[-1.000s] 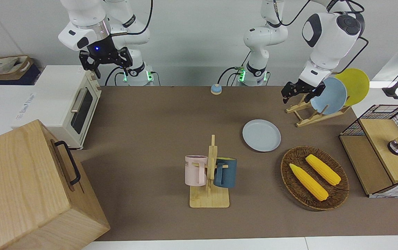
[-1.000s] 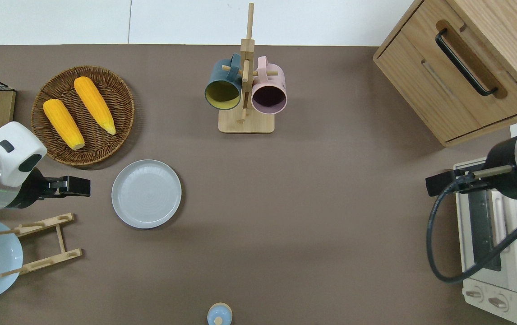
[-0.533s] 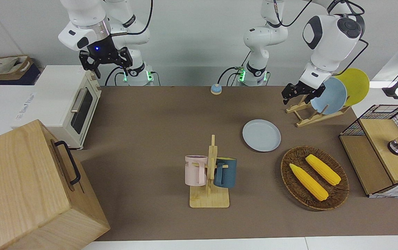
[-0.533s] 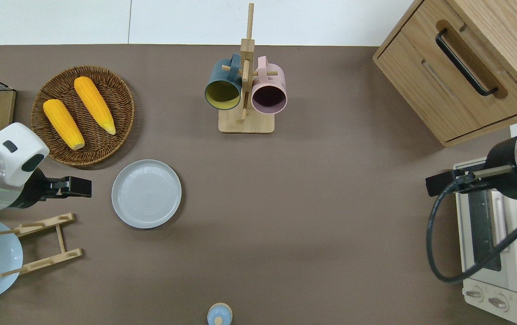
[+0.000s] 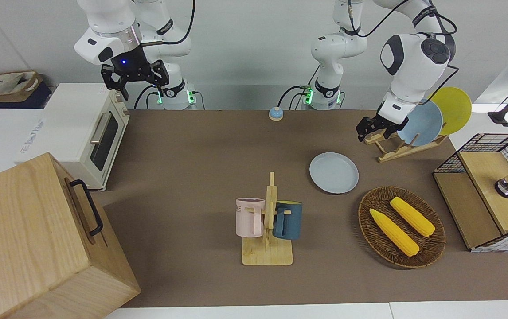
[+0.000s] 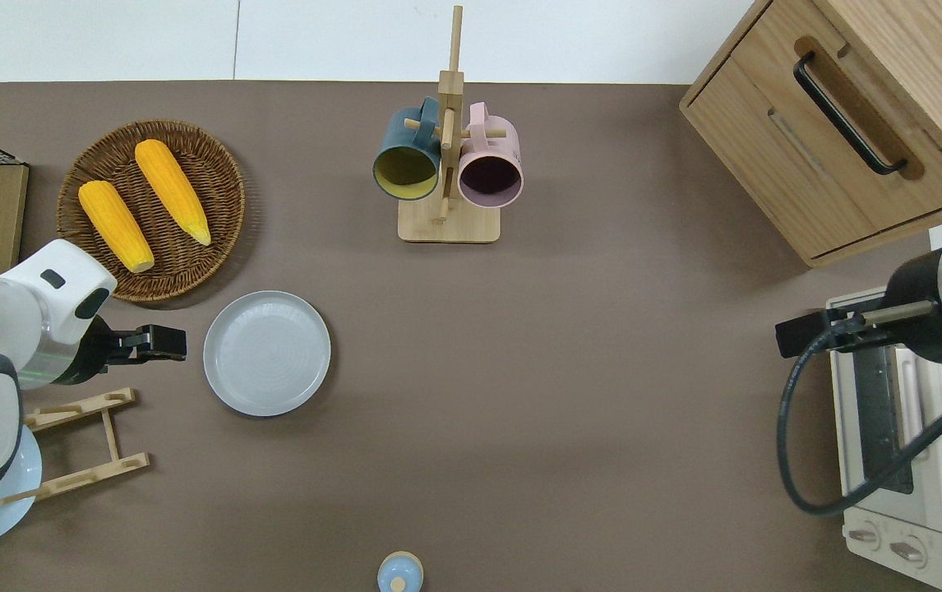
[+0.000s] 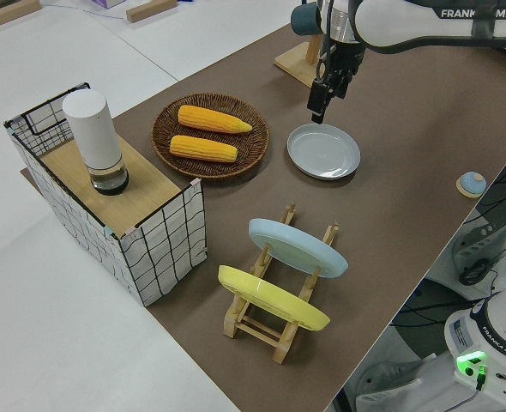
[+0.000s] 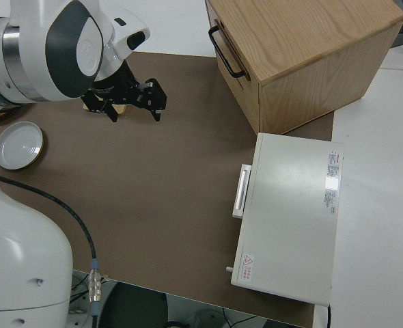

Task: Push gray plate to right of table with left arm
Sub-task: 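Move the left gripper forward to the near edge of the gray plate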

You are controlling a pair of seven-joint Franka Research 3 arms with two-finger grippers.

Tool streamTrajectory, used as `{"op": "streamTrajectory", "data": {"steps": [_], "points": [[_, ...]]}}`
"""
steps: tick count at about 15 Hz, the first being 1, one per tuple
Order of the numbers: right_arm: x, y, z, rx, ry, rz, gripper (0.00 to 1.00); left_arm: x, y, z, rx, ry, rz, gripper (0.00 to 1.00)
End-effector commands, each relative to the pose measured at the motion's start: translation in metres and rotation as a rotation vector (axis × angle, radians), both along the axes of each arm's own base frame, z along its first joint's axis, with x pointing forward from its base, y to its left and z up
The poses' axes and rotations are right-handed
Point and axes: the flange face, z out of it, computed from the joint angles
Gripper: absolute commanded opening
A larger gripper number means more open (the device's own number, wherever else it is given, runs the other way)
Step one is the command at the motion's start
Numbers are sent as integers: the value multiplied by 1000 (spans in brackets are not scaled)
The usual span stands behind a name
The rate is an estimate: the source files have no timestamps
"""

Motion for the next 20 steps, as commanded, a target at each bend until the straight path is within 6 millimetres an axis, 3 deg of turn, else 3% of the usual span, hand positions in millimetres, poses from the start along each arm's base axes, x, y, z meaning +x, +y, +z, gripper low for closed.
{"op": "streamTrajectory", "data": {"steps": [1,8,17,20], "points": [[-2,-2,4,9,5,-6,983,-10,-10,-18,5,-21,55,1000],[-2,-2,4,9,5,-5,983,-26,-3,-76,4,-54,80,1000],[-2,-2,4,9,5,-6,983,-44,2,-126,5,-90,95,1000],[-2,-2,4,9,5,-8,983,-42,4,-139,0,-85,96,998]]}}
